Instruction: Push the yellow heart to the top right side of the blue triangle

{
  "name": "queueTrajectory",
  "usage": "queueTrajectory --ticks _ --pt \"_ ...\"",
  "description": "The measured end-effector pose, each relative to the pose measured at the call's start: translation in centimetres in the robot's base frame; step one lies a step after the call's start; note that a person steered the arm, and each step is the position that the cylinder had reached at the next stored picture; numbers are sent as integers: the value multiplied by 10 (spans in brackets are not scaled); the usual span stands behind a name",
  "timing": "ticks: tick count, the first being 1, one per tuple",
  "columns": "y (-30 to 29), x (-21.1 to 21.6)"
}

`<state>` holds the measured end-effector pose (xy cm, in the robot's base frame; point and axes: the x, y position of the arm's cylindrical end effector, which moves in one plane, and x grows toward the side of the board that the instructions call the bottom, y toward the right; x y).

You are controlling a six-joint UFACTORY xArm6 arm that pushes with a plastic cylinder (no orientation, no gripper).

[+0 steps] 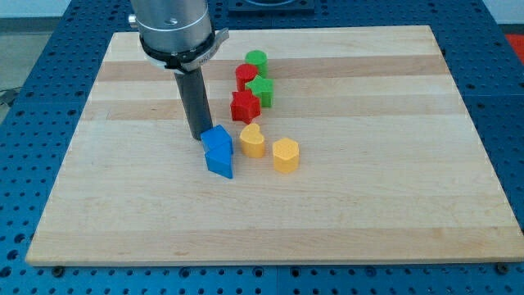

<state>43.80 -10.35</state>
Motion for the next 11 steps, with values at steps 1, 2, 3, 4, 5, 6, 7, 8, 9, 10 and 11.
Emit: queueTrajectory --ticks 1,2,3,4,5,6,7,8,9,10,11 --pt "14 8" --pt "12 0" --pt "-30 -52" --pt "-67 -142" --pt "-45 -222" --pt "32 -246" --pt "151 -245" --pt "233 -237" --pt "217 -115" --pt "204 -98" --pt "167 -97"
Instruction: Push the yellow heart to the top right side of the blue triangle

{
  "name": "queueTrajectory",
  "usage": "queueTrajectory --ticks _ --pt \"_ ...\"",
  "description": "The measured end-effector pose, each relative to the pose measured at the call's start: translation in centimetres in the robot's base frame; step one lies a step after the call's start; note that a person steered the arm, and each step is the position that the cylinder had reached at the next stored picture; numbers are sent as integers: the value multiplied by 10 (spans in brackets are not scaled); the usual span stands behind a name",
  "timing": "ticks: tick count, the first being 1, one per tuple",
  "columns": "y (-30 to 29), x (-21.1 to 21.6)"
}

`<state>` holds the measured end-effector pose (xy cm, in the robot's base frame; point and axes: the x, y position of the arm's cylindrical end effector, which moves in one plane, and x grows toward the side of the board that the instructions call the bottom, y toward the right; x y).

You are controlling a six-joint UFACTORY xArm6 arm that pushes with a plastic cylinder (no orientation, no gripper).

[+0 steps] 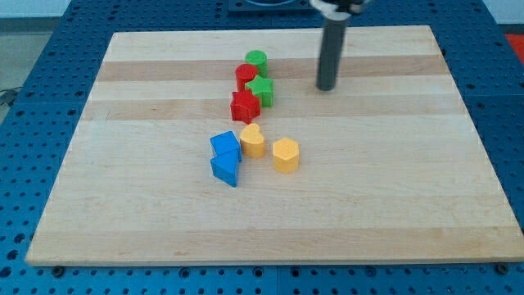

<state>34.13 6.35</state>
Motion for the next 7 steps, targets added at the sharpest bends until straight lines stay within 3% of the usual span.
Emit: queueTrajectory --ticks 3,7 --pt "-45 62" --pt "-120 110"
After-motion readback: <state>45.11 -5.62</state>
